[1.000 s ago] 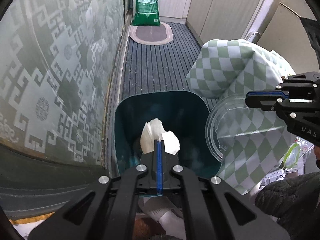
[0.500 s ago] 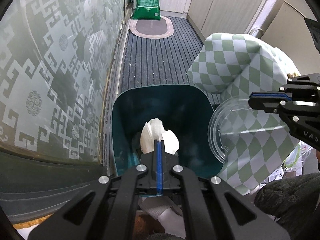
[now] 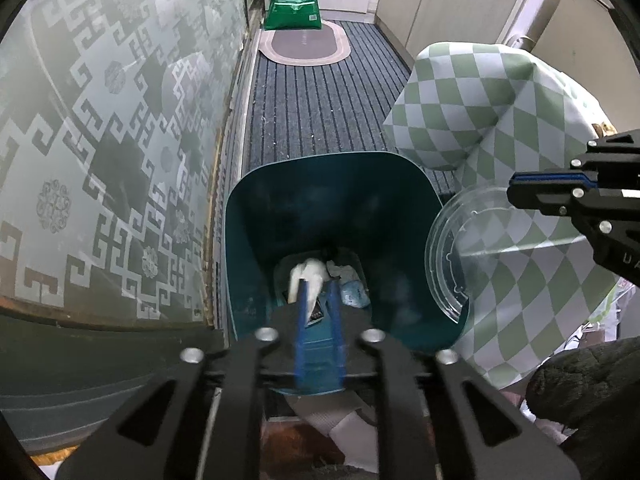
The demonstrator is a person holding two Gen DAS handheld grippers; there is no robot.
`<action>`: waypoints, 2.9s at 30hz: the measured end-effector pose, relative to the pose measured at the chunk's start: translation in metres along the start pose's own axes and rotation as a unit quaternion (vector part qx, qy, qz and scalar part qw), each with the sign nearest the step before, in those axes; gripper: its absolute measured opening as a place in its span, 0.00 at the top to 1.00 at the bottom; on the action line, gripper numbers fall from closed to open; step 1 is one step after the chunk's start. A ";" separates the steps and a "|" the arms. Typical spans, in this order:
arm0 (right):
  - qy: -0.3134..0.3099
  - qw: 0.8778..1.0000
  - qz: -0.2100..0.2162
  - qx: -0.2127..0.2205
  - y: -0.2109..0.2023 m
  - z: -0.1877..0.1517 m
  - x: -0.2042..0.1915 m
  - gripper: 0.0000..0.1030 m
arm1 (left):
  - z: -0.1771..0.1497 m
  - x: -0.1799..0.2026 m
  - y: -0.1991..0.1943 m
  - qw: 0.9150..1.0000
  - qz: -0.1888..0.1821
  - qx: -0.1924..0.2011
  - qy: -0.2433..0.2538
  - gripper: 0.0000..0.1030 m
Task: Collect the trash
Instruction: 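Open the left tool to drop the tissue while the right tool drops the lid, then move both tools back over the table toward the ginger and nuts, then grasp the brown nut shell with the left tool while the right tool grasps the ginger root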
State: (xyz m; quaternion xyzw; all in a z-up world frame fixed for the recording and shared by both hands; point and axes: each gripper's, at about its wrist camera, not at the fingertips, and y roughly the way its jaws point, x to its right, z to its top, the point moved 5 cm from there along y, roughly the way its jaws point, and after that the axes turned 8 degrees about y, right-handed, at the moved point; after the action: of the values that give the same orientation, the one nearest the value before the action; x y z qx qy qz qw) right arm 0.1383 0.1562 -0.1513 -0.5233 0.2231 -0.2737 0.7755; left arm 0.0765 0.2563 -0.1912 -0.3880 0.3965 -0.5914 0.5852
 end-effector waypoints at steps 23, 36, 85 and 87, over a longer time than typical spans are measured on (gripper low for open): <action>-0.003 1.000 0.010 0.000 0.003 0.003 -0.005 0.95 | 0.004 -0.001 -0.013 1.000 -0.004 0.019 -0.004 0.82; 0.016 0.995 0.030 0.092 -0.047 0.019 0.000 0.84 | 0.018 0.006 -0.053 0.996 -0.015 0.083 -0.003 0.62; 0.075 0.982 -0.051 0.168 -0.119 -0.091 0.193 0.77 | 0.114 0.219 -0.066 0.977 -0.098 0.139 0.128 0.78; 0.083 0.980 -0.055 0.173 -0.120 -0.092 0.201 0.77 | 0.114 0.224 -0.062 0.977 -0.096 0.134 0.133 0.78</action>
State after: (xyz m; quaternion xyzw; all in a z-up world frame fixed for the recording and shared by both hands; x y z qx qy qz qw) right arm 0.2084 -0.0761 -0.0837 -0.3678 0.2072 -0.3928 0.8170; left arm 0.1546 0.0312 -0.0918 -0.2604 0.3489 -0.7390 0.5142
